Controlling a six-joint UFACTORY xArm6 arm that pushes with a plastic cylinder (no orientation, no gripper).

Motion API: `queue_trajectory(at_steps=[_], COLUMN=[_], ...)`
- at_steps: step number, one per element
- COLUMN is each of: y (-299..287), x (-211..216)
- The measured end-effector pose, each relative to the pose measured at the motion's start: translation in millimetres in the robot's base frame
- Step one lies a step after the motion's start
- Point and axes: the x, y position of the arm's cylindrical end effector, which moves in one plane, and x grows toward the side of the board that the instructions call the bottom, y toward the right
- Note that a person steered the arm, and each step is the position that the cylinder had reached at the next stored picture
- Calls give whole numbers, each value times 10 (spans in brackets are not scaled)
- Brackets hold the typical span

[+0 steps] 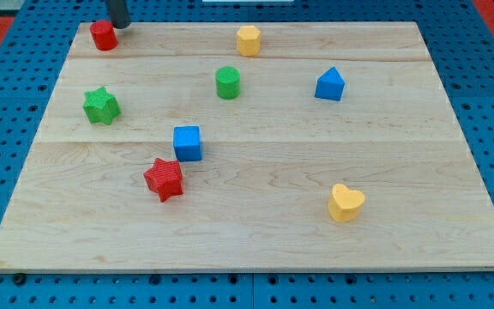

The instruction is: Move the red circle closer to the blue cube

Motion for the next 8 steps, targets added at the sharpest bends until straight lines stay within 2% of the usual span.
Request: queue_trajectory(at_steps=[1, 2, 4, 5, 6, 7, 8], y=[-381, -502, 160, -100, 136, 666, 767], x=[-9, 106, 780, 804, 1143, 1510, 1764])
